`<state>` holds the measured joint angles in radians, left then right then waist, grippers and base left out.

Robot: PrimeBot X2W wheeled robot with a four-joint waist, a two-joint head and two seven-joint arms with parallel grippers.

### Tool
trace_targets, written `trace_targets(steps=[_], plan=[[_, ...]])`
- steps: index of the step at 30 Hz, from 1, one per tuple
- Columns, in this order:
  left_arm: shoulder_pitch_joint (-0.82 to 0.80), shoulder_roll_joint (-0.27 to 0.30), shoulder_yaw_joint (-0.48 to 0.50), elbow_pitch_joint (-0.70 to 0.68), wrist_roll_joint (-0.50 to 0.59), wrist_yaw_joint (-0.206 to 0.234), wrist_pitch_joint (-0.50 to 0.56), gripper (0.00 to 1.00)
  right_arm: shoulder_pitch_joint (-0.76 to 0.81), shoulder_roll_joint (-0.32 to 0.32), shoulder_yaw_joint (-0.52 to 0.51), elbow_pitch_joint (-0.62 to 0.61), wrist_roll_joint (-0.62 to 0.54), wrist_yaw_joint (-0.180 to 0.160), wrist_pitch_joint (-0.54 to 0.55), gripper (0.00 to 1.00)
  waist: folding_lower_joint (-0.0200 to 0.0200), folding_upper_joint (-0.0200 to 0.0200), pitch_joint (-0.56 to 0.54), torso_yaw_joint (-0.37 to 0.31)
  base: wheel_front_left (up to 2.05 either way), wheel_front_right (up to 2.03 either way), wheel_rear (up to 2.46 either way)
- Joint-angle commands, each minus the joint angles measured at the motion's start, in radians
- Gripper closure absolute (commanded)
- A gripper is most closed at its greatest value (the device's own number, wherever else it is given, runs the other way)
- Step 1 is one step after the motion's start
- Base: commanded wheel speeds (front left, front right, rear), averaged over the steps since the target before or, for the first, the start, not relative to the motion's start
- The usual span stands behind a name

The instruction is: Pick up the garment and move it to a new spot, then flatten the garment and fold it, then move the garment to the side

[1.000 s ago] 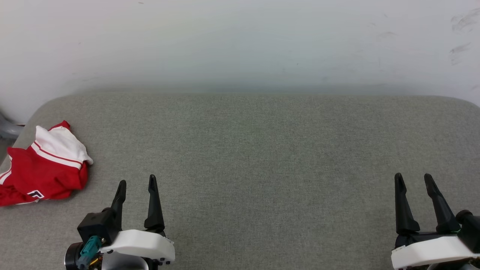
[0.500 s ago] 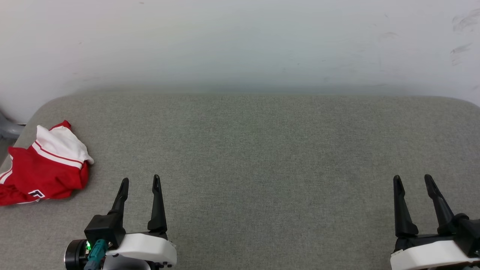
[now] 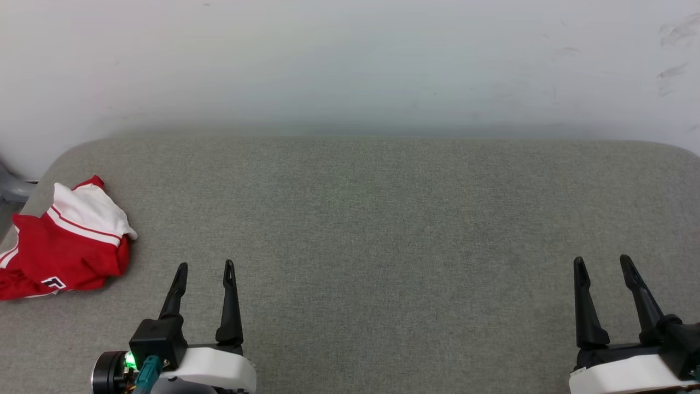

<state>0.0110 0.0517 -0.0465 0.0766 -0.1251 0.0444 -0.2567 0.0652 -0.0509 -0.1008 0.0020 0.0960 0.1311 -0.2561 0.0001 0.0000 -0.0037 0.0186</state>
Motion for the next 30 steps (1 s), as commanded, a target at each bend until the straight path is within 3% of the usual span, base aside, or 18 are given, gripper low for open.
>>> trace_targets(steps=[1,30], plan=[[0.000,-0.001,0.003,0.000,0.015,-0.001,-0.006,0.00,0.010,0.001,0.000,-0.003,-0.011,-0.001,-0.007,0.00,-0.0001,0.0000,0.000,0.000,0.00,0.00,0.00],[0.000,-0.002,-0.006,0.021,-0.034,0.004,-0.009,0.00,0.014,0.001,-0.001,0.024,0.056,-0.001,-0.010,0.00,-0.0001,0.0000,-0.001,0.008,0.00,0.00,0.00]])
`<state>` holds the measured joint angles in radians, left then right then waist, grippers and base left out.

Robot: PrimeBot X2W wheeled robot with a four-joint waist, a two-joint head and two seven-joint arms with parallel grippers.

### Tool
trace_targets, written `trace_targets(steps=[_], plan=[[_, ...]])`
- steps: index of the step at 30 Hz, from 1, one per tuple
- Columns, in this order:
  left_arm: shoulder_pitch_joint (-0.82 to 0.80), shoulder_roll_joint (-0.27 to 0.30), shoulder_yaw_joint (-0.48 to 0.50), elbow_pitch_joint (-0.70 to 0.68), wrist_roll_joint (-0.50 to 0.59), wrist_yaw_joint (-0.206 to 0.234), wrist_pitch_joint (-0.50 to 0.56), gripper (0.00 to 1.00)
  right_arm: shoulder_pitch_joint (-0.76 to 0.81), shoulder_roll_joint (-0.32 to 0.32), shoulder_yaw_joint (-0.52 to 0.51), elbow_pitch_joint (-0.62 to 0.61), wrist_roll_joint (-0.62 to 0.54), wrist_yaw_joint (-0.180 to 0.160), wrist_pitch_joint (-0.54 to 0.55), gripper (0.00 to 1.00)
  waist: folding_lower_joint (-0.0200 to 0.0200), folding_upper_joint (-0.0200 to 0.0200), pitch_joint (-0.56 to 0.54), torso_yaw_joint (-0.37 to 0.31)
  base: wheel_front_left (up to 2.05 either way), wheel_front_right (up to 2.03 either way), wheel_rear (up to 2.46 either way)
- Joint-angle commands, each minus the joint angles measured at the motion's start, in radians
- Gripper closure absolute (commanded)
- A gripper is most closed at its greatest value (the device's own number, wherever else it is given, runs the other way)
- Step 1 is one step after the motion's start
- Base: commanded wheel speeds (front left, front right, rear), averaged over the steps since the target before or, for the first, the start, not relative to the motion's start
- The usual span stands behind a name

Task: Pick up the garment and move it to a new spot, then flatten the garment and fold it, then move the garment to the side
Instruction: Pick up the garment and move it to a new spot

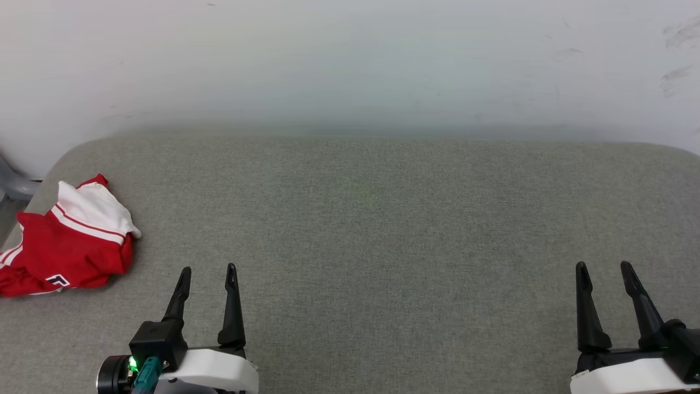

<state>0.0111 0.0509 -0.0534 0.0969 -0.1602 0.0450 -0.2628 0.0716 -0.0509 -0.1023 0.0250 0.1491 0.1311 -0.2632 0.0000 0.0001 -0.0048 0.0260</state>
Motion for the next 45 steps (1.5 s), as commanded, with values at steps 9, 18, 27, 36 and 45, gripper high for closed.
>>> trace_targets(steps=[9,18,27,36,45], plan=[[-0.012,-0.001,0.006,0.004,0.002,-0.001,-0.003,0.00,0.012,0.001,0.004,-0.002,0.006,-0.001,-0.002,0.00,0.0000,-0.0001,0.001,0.048,0.00,0.00,0.00],[-0.008,-0.001,0.012,0.006,0.004,0.004,-0.003,0.00,0.022,0.001,0.008,-0.001,0.003,-0.001,-0.002,0.00,0.0000,-0.0001,0.004,0.140,0.00,0.00,0.00],[0.002,-0.001,0.025,0.007,0.007,0.007,-0.003,0.00,0.029,0.001,0.017,-0.001,-0.001,-0.001,-0.002,0.00,0.0000,-0.0001,0.000,0.246,0.00,0.00,0.00],[0.006,-0.001,0.039,0.010,0.004,0.006,-0.003,0.00,0.032,0.001,0.028,0.002,0.003,-0.001,-0.002,0.00,0.0000,-0.0001,-0.003,0.343,0.00,0.00,0.00],[0.010,-0.001,0.045,0.013,0.003,0.003,-0.003,0.00,0.034,0.001,0.031,0.002,0.007,-0.001,-0.002,0.00,0.0000,-0.0001,-0.008,0.416,0.00,0.00,0.00]])
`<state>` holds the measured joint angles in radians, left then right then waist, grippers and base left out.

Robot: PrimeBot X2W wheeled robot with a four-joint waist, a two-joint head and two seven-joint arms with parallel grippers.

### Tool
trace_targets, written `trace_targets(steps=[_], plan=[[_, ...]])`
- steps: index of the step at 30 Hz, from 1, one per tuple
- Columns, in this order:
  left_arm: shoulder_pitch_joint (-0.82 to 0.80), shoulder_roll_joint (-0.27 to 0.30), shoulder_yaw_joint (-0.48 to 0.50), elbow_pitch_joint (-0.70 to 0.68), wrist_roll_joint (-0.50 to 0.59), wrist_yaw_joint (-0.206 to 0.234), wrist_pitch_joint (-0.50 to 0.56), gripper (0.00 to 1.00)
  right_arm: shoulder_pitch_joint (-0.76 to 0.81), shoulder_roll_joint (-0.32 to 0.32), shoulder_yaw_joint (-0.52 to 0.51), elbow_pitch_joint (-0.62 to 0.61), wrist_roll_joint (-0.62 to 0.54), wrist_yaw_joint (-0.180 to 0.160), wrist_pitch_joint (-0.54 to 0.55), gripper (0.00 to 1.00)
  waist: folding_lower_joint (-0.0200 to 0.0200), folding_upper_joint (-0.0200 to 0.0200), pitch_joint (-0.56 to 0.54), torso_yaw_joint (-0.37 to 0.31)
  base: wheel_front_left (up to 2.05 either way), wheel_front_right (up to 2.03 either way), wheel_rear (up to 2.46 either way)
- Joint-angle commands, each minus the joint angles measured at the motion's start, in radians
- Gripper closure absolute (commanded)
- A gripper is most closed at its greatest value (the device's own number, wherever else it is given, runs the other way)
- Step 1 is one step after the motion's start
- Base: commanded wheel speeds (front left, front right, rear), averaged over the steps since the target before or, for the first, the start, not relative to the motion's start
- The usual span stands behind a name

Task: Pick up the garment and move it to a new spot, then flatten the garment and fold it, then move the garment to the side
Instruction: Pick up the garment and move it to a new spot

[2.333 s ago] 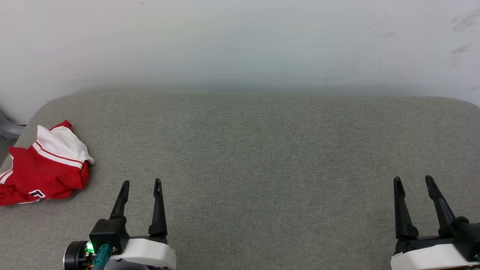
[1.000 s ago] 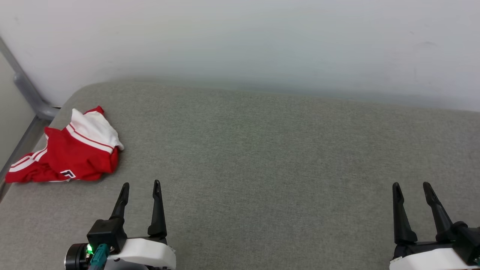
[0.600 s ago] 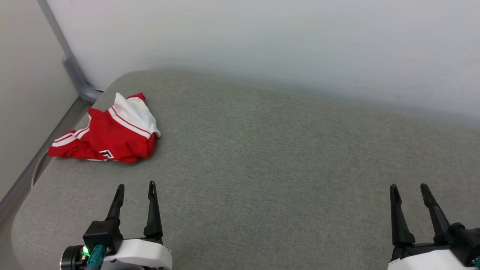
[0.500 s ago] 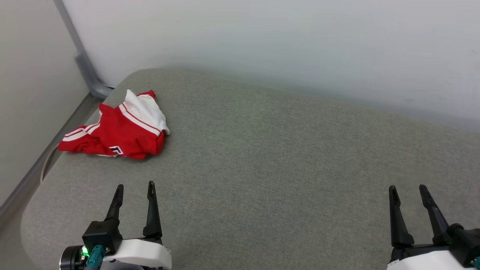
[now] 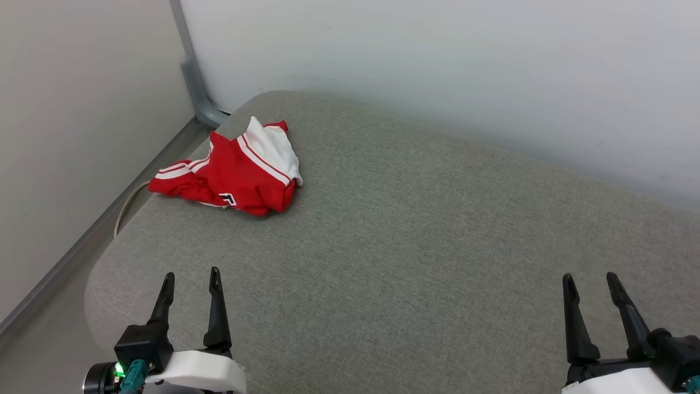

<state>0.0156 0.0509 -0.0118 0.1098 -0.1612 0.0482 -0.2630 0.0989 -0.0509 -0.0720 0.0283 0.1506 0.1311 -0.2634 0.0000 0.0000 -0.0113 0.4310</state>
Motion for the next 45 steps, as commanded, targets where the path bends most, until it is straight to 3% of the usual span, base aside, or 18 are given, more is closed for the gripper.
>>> trace_targets(steps=[1,11,20,25,32,38,45], plan=[[0.006,-0.001,0.004,0.001,0.001,0.000,-0.003,0.00,0.008,0.001,0.002,0.000,0.006,-0.001,-0.002,0.00,0.0000,0.0000,-0.002,0.017,0.00,0.00,0.00],[0.010,-0.001,0.004,0.000,-0.008,-0.002,-0.003,0.00,0.005,0.001,0.006,0.002,0.006,-0.001,-0.002,0.00,0.0000,0.0000,-0.003,0.055,0.00,0.00,0.00],[-0.007,-0.001,0.023,0.003,-0.019,0.001,-0.003,0.00,-0.009,0.001,0.017,-0.003,-0.009,-0.001,-0.002,0.00,0.0000,0.0000,0.017,0.029,0.00,0.00,0.00],[-0.084,-0.001,0.062,0.011,-0.025,-0.027,-0.003,0.00,-0.032,0.001,0.018,-0.013,-0.029,-0.001,-0.002,0.00,0.0000,0.0000,0.066,-0.004,0.00,0.00,0.00],[-0.290,0.011,0.195,0.027,-0.046,-0.097,-0.003,0.00,-0.097,0.001,0.014,-0.051,-0.086,-0.001,-0.002,0.00,0.0000,0.0000,0.187,-0.065,0.00,0.00,0.00],[-0.490,0.061,0.310,0.038,-0.092,-0.141,-0.003,0.00,-0.170,0.001,0.017,-0.098,-0.140,-0.001,-0.002,0.00,0.0000,0.0000,0.328,-0.123,0.00,0.00,0.00],[-0.685,0.169,0.329,0.137,-0.120,-0.165,-0.002,0.00,-0.230,0.001,0.011,-0.158,-0.182,-0.001,-0.002,0.00,0.0000,0.0000,0.458,-0.153,0.00,0.00,0.00]])
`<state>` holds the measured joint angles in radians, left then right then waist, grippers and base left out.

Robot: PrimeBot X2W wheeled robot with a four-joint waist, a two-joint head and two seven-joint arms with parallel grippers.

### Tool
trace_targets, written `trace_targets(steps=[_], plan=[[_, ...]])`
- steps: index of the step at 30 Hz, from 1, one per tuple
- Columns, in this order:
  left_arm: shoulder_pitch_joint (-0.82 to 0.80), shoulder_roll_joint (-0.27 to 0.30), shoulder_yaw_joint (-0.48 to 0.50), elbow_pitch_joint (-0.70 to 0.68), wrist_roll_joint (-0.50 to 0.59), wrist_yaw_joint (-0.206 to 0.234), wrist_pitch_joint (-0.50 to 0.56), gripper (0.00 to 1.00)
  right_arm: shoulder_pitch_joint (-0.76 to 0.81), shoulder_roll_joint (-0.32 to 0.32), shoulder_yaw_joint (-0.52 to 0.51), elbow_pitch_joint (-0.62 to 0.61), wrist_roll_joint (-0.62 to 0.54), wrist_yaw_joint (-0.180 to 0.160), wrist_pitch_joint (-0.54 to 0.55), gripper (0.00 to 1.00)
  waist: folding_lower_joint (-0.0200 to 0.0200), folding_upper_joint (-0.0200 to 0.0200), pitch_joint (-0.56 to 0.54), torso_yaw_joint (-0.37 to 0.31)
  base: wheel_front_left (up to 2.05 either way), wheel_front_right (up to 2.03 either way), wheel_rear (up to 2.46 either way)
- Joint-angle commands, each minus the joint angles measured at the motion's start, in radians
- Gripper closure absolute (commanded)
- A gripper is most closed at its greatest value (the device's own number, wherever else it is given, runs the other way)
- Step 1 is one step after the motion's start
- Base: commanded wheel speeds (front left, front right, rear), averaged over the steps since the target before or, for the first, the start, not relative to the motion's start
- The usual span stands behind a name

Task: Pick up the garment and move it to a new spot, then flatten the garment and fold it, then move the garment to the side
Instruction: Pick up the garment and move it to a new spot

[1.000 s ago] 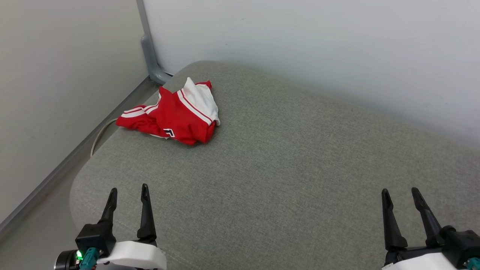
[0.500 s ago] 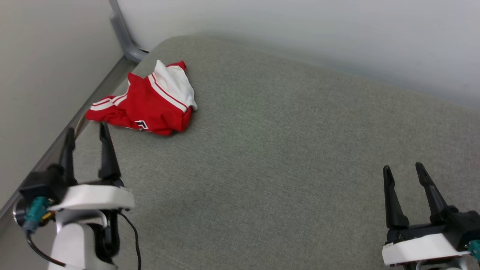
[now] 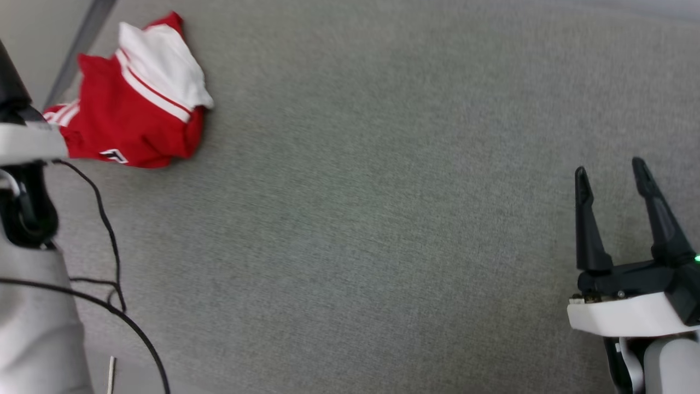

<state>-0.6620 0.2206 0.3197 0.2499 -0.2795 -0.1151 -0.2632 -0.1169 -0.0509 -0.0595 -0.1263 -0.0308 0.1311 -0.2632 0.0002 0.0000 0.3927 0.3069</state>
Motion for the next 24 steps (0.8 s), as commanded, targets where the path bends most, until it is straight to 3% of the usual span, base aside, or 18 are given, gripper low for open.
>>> trace_targets(steps=[1,6,7,8,9,16,24], plan=[[-0.034,0.018,-0.003,0.019,-0.008,-0.005,0.003,0.00,-0.020,0.001,-0.001,-0.012,-0.006,-0.001,-0.002,0.00,-0.0002,0.0000,0.068,-0.032,0.00,0.00,0.00],[-0.163,0.126,-0.013,0.187,-0.103,-0.013,0.101,0.00,-0.050,0.001,0.005,-0.053,-0.032,-0.001,-0.002,0.00,-0.0002,0.0000,0.127,-0.054,0.00,0.00,0.00],[-0.182,0.144,-0.032,0.230,-0.124,-0.014,0.141,0.00,-0.053,0.001,0.002,-0.060,-0.036,-0.001,-0.002,0.00,-0.0002,0.0000,0.135,-0.056,0.00,0.00,0.00],[-0.236,0.214,-0.094,0.295,-0.207,-0.014,0.227,0.00,-0.061,0.001,0.001,-0.078,-0.046,-0.001,-0.002,0.00,-0.0002,0.0000,0.155,-0.062,0.00,0.00,0.00],[-0.243,0.232,-0.116,0.317,-0.237,-0.014,0.269,0.00,-0.062,0.001,-0.001,-0.083,-0.049,-0.001,-0.002,0.00,-0.0002,0.0000,0.162,-0.064,0.00,0.00,0.00],[-0.285,0.340,-0.258,0.412,-0.452,-0.014,0.579,0.00,-0.076,0.001,-0.002,-0.101,-0.065,-0.001,-0.002,0.00,-0.0002,0.0000,0.199,-0.070,0.00,0.00,0.00],[-0.286,0.406,-0.378,0.481,-0.616,-0.014,0.861,0.00,-0.087,0.001,0.005,-0.117,-0.084,-0.001,-0.002,0.00,-0.0002,0.0000,0.229,-0.081,0.00,0.00,0.00]])
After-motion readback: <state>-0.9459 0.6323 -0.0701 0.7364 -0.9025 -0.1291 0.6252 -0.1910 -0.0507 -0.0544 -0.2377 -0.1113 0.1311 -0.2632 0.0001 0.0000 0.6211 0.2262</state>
